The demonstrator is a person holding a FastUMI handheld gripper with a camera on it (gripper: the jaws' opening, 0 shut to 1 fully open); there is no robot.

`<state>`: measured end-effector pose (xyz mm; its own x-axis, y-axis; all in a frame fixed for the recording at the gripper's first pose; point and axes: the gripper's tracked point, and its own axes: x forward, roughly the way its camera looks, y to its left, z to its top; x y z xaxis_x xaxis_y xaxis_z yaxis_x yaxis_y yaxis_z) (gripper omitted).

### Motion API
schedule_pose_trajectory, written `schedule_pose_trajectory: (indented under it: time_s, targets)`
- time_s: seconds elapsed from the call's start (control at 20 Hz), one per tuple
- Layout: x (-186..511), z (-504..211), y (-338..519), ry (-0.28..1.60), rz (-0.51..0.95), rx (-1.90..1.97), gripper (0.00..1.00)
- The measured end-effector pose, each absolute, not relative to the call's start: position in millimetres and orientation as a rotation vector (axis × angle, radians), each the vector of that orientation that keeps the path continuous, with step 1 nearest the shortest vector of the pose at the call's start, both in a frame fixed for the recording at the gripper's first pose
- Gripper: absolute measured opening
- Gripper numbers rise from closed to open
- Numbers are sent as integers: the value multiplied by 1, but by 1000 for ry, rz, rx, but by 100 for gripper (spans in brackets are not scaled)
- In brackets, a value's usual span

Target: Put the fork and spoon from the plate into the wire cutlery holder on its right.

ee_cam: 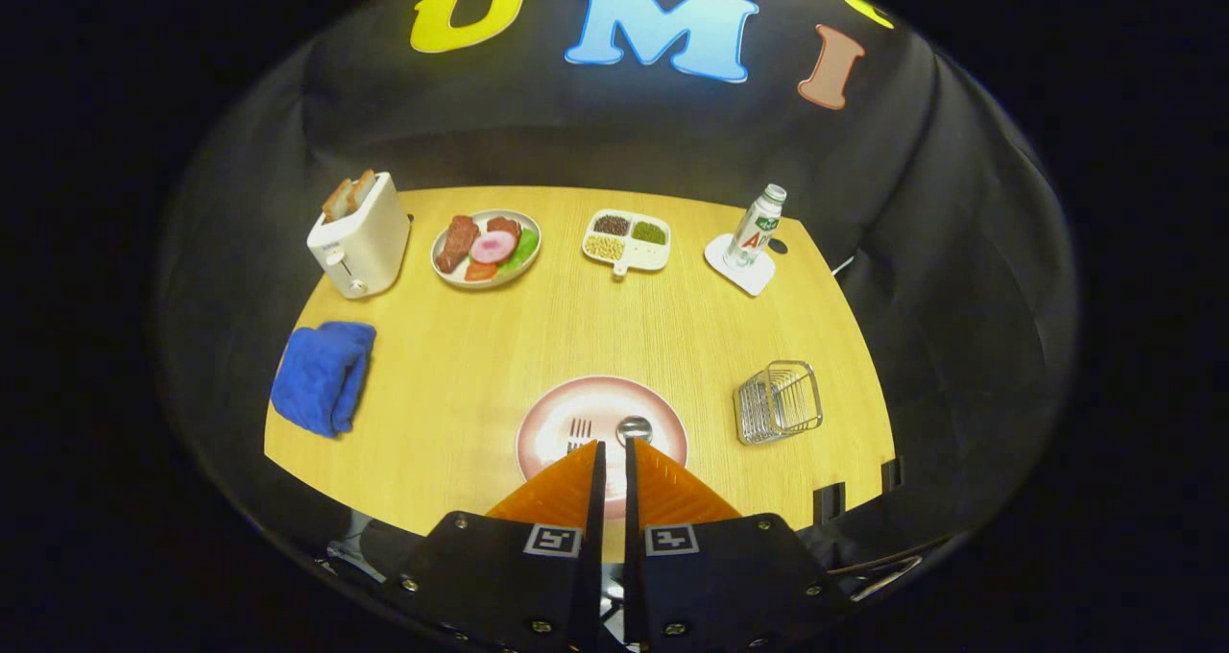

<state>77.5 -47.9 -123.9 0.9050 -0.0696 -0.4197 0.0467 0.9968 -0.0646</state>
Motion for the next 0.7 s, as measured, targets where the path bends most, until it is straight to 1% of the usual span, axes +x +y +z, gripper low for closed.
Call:
schedule_pose_trajectory:
  time_s: [0.25,0.7]
  targets:
    - [100,-168,-62,589,-82,-80,10]
    - [130,-230,-71,791,-72,-146,10]
